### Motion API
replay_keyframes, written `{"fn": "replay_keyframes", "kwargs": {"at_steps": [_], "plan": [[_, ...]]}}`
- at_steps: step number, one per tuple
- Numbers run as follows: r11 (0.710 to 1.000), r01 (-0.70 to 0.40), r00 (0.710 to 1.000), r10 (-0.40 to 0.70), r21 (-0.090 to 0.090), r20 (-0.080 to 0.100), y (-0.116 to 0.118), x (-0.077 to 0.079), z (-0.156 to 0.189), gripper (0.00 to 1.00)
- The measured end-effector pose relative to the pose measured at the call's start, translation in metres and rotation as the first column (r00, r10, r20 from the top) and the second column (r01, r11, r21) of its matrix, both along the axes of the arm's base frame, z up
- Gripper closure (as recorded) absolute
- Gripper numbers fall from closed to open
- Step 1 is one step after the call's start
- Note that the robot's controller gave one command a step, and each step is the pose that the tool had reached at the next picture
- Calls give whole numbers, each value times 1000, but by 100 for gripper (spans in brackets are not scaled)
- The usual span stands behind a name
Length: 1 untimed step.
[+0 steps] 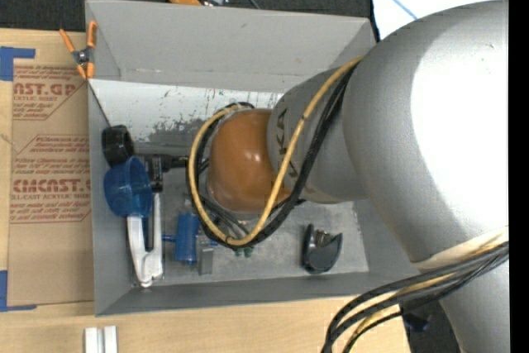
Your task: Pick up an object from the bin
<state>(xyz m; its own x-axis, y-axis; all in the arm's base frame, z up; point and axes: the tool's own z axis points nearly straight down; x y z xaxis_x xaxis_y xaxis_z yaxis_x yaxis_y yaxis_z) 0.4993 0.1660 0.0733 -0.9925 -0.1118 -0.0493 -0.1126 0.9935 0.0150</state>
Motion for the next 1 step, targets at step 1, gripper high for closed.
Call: {"fn": "replay_keyframes", "kwargs": {"at_steps": [1], "plan": [[1000,1,1000,-1,0,0,0,0,0,100]]}}
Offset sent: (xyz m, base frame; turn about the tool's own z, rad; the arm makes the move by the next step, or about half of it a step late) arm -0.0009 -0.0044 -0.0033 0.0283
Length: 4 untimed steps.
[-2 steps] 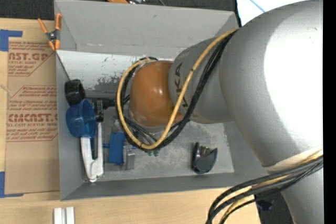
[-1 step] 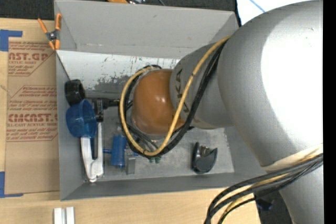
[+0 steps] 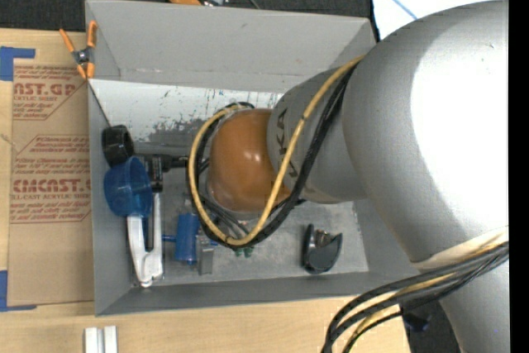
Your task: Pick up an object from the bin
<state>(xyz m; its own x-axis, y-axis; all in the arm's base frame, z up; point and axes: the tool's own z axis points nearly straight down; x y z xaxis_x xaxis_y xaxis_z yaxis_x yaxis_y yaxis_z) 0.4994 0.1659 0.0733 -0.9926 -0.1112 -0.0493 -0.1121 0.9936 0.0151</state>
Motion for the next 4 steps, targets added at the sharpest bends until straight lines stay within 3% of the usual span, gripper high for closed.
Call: {"fn": "replay_keyframes", "kwargs": {"at_steps": [2,3,4], "plan": [[1000,23,1000,-23,4,6,1,-3,0,100],[906,-422,906,423,-21,10,24,8,64,100],[999,38,999,-38,2,-3,1,-19,-3,100]]}}
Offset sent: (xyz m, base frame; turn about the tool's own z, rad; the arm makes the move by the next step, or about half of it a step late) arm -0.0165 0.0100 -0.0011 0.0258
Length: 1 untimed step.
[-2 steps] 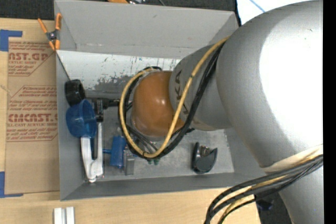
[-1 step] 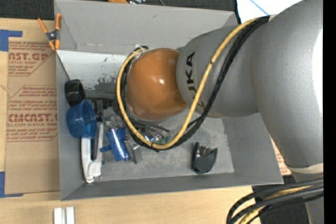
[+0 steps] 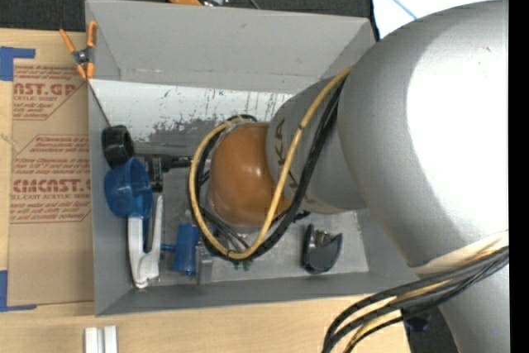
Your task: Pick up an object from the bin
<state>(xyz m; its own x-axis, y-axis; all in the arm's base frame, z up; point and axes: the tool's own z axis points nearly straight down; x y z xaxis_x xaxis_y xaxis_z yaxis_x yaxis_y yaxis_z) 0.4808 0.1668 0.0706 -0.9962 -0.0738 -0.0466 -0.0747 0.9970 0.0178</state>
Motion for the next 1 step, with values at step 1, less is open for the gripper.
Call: {"fn": "replay_keyframes", "kwargs": {"at_steps": [1], "plan": [[915,-403,915,403,-35,2,33,10,18,100]]}}
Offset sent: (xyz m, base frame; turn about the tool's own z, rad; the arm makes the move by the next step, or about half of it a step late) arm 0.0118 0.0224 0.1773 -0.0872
